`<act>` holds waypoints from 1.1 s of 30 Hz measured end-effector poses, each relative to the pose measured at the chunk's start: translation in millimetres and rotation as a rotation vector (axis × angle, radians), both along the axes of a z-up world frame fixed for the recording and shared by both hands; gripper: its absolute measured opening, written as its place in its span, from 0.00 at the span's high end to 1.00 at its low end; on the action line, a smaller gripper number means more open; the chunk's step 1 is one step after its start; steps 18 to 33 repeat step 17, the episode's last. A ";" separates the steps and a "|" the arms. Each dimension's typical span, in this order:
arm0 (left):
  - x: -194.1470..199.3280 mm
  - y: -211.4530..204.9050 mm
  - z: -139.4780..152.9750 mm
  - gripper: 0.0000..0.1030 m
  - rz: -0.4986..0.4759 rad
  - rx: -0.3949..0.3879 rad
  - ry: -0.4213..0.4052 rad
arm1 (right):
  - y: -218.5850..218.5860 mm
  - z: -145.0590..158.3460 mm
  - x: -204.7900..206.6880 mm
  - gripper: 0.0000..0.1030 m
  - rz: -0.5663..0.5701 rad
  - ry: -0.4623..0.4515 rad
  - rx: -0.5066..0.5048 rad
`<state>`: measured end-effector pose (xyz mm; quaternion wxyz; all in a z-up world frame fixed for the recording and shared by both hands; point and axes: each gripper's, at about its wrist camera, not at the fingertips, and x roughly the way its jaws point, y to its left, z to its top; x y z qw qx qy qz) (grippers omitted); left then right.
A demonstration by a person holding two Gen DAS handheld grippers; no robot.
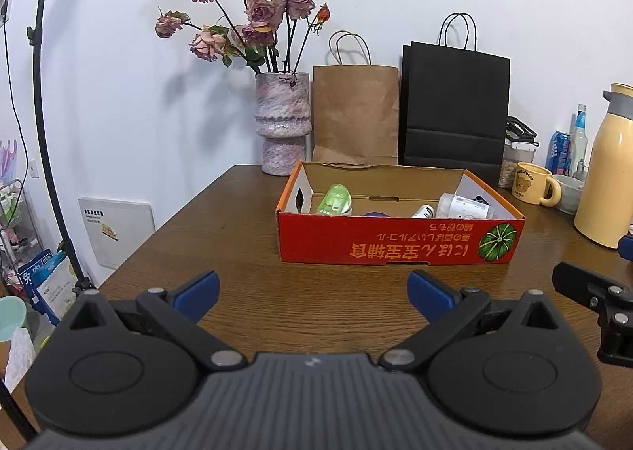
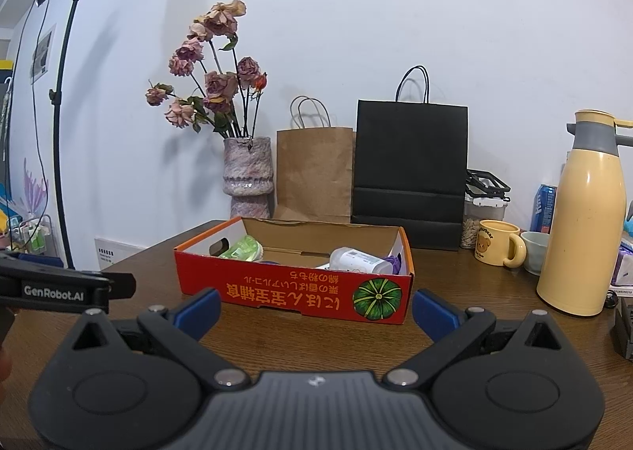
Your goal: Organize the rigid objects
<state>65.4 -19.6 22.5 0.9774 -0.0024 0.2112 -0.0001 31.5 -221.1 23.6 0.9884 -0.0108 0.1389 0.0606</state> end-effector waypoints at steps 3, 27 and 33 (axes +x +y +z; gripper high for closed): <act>-0.9 0.3 0.1 0.00 -0.003 0.000 0.000 | 0.0 0.0 -0.1 0.00 0.000 0.000 0.000; -4.3 1.4 0.0 0.00 -0.020 0.000 -0.010 | 1.1 -0.2 0.0 0.00 0.000 0.001 0.001; -4.3 1.4 0.0 0.00 -0.020 0.000 -0.010 | 1.1 -0.2 0.0 0.00 0.000 0.001 0.001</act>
